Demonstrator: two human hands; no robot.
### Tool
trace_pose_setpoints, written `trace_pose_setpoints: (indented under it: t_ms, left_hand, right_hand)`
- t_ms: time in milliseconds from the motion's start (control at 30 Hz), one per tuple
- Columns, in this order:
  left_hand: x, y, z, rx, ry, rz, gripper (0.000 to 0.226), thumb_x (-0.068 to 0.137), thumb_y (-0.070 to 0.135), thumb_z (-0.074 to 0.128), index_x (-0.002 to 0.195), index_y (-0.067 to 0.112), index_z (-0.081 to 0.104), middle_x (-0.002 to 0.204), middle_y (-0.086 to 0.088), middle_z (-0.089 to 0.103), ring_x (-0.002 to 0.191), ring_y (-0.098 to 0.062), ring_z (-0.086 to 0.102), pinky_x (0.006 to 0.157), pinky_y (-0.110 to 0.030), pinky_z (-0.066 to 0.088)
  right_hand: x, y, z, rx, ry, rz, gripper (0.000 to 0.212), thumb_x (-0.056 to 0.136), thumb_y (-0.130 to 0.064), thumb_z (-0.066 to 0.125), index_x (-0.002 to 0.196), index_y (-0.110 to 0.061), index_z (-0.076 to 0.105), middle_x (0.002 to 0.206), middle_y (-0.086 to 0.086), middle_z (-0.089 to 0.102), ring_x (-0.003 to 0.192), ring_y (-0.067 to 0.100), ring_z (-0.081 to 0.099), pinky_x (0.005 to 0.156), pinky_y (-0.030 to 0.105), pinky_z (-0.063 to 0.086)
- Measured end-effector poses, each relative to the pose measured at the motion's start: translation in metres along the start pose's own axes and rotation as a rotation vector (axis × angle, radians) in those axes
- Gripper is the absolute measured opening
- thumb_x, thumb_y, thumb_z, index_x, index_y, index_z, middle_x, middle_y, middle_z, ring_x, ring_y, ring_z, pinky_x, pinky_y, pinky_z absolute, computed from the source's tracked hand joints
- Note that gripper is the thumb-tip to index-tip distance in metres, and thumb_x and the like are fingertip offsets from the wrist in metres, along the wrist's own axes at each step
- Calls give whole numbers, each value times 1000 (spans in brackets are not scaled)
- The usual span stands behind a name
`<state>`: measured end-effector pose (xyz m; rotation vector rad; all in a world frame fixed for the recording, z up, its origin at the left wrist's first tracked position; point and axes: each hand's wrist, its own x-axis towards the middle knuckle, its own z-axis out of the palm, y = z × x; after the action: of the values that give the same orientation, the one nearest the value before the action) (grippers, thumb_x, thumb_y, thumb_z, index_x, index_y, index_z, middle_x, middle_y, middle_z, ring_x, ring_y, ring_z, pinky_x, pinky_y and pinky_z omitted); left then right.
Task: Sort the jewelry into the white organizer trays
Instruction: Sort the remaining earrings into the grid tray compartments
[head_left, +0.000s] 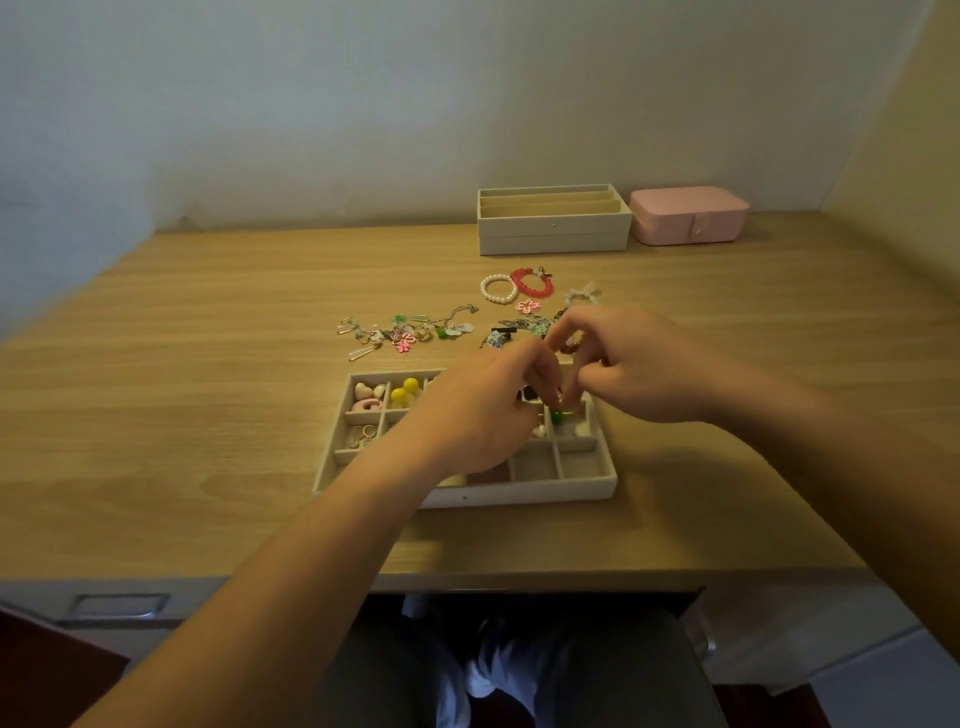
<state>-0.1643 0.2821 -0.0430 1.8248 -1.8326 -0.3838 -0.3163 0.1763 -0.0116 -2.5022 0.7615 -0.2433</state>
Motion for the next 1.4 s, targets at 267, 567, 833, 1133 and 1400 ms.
trace_pose_setpoints:
  t_ms: [267, 567, 833, 1133, 1400]
  left_hand:
    - [16, -53, -58, -39, 238, -281, 18, 94, 17, 61, 87, 33, 64, 94, 16, 63, 87, 1, 56, 70, -20, 43]
    - [66, -111, -64, 48, 156, -403, 17, 92, 14, 70, 104, 25, 71, 94, 6, 66, 79, -7, 63, 61, -18, 46]
    - [86, -122, -57, 190, 43, -396, 18, 86, 29, 76, 103, 29, 73, 90, 11, 61, 81, -7, 57, 73, -29, 51]
    - [82, -108, -71, 51, 93, -353, 17, 90, 32, 71, 100, 20, 76, 89, 5, 72, 81, -11, 66, 63, -23, 51]
    - [59, -66, -91, -260, 164, -256, 18, 92, 35, 65, 83, 20, 69, 75, 1, 63, 69, -13, 52, 59, -26, 43]
  right_hand:
    - [76, -14, 17, 316, 219, 40, 23, 95, -4, 55, 92, -24, 66, 91, -1, 69, 82, 13, 65, 70, 32, 59]
    - [154, -10, 40, 155, 18, 40, 28, 97, -6, 58, 110, -25, 73, 111, -4, 65, 108, 15, 61, 78, 22, 51]
    - [174, 2, 56, 65, -39, -26, 24, 94, -17, 69, 117, -18, 72, 102, -6, 67, 97, 9, 64, 77, 19, 52]
    - [162, -2, 43, 175, 5, -65, 11, 90, -22, 74, 100, -25, 74, 92, -12, 68, 88, 4, 62, 67, 16, 46]
    - [115, -19, 6, 407, 205, -132, 28, 91, -27, 75, 115, -14, 68, 96, -2, 73, 81, 10, 72, 69, 23, 59]
